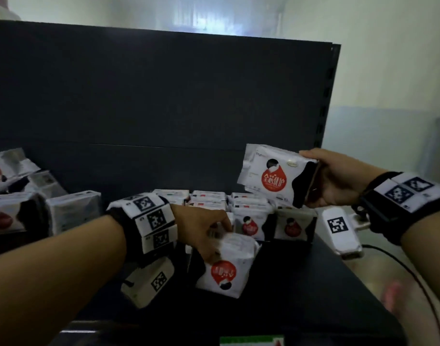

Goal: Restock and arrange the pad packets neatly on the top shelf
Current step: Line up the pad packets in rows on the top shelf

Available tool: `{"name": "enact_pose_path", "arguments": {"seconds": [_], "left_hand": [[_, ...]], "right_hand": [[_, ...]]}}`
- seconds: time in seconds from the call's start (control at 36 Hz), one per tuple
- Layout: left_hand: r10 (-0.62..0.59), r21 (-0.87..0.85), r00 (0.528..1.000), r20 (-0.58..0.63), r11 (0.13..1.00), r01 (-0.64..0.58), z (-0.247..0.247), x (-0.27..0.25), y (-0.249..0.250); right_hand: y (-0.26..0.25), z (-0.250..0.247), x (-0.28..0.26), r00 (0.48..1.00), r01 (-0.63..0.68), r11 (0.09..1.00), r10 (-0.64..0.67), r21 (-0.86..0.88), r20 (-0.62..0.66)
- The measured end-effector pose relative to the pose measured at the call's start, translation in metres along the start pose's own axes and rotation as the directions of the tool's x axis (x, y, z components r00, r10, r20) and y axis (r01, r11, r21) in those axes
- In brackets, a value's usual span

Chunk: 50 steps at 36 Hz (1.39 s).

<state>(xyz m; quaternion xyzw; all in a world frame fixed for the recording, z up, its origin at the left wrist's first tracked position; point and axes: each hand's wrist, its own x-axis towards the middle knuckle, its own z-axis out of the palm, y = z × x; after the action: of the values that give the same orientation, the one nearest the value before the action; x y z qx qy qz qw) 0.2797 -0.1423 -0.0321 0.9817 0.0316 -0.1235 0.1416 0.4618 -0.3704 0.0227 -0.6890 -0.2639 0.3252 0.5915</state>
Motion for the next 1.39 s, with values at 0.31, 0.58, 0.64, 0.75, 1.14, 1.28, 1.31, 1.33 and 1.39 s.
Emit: {"name": "enact_pose_path", "arguments": {"seconds": [0.31, 0.58, 0.64, 0.75, 1.14, 1.28, 1.31, 1.33, 1.39], "left_hand": [[0.060, -0.255, 0.917, -0.393, 0.952, -0.171, -0.039, 0.010, 0.034], [0.215, -0.542, 0.902, -0.375, 0.738, -0.401, -0.049, 0.022, 0.068], [0.206, -0.545, 0.914, -0.350, 0.749, -0.377, -0.045, 0.025, 0.064], [0.188, -0.542, 0.931, -0.312, 0.769, -0.337, -0.039, 0.030, 0.060], [-0.068, -0.046, 0.979, -0.190, 0.997, 0.060, -0.035, 0.015, 0.043], [-0.113, 0.115, 0.992, 0.063, 0.988, 0.105, -0.010, 0.012, 0.036], [-0.112, 0.131, 0.992, 0.065, 0.986, 0.103, -0.006, 0.014, 0.037], [-0.106, 0.149, 0.993, 0.057, 0.984, 0.097, -0.003, 0.016, 0.038], [-0.083, 0.199, 0.996, 0.033, 0.977, 0.075, 0.001, 0.022, 0.041]], "right_hand": [[0.025, -0.009, -0.009, 0.997, 0.076, 0.992, -0.073, 0.101, -0.026], [0.028, -0.011, -0.012, 0.989, 0.087, 0.996, -0.083, -0.028, 0.123], [0.027, -0.016, -0.014, 0.983, 0.115, 0.989, -0.099, -0.098, 0.153], [0.026, -0.020, -0.013, 0.974, 0.185, 0.944, -0.139, -0.272, 0.180], [0.039, -0.056, 0.003, 0.996, 0.085, 0.701, -0.054, -0.708, 0.065], [0.064, -0.072, 0.014, 0.994, -0.085, 0.606, 0.102, -0.791, -0.029], [0.068, -0.069, 0.018, 0.994, -0.093, 0.593, 0.099, -0.800, -0.041], [0.071, -0.066, 0.021, 0.995, -0.095, 0.585, 0.090, -0.805, -0.052], [0.077, -0.060, 0.028, 0.995, -0.095, 0.577, 0.071, -0.811, -0.066]]}}
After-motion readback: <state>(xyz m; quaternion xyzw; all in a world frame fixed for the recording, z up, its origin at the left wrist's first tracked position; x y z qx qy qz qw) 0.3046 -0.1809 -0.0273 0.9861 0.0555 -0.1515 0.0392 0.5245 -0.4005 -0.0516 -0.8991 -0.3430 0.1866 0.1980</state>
